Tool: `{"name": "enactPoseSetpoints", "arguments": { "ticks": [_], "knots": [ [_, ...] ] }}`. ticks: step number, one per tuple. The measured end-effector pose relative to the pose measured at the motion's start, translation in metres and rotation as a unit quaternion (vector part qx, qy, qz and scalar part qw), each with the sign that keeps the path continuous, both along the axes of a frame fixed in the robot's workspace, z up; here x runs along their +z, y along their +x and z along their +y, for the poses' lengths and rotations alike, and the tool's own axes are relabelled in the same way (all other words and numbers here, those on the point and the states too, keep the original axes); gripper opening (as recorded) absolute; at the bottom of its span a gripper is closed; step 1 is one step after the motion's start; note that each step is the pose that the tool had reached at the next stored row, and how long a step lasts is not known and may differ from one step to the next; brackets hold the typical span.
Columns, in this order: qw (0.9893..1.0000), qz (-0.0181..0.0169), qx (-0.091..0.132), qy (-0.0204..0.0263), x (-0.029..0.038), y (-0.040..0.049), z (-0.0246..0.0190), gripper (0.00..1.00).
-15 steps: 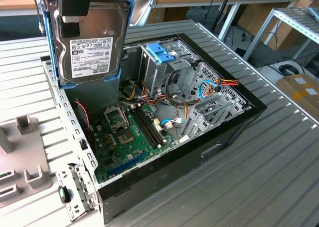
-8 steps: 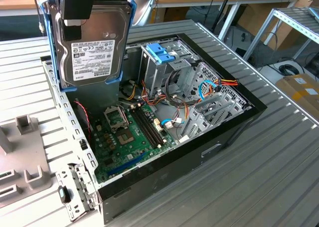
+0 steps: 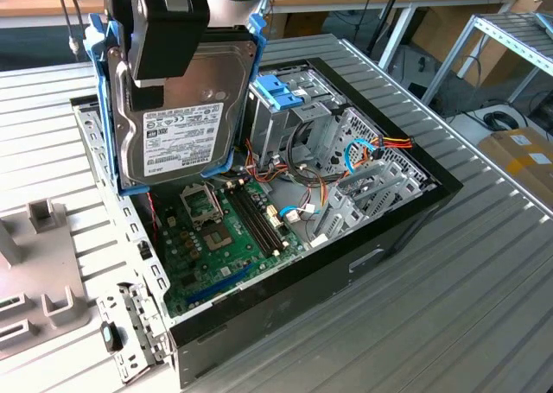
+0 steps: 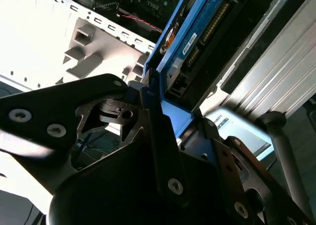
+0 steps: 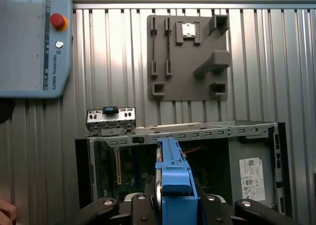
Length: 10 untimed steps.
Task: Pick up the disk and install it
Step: 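Pick up the disk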
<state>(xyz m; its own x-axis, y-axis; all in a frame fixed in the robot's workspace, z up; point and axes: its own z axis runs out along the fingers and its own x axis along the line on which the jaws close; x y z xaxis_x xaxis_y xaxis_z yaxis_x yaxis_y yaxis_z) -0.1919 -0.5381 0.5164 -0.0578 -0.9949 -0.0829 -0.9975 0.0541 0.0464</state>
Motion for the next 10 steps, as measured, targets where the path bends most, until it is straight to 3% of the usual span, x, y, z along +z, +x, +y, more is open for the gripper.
{"name": "enactPoseSetpoints", "arguments": {
  "ticks": [10],
  "knots": [
    [1.0,0.0,0.0,0.0,0.0,0.0,-0.0127,0.37]
  ]
}}
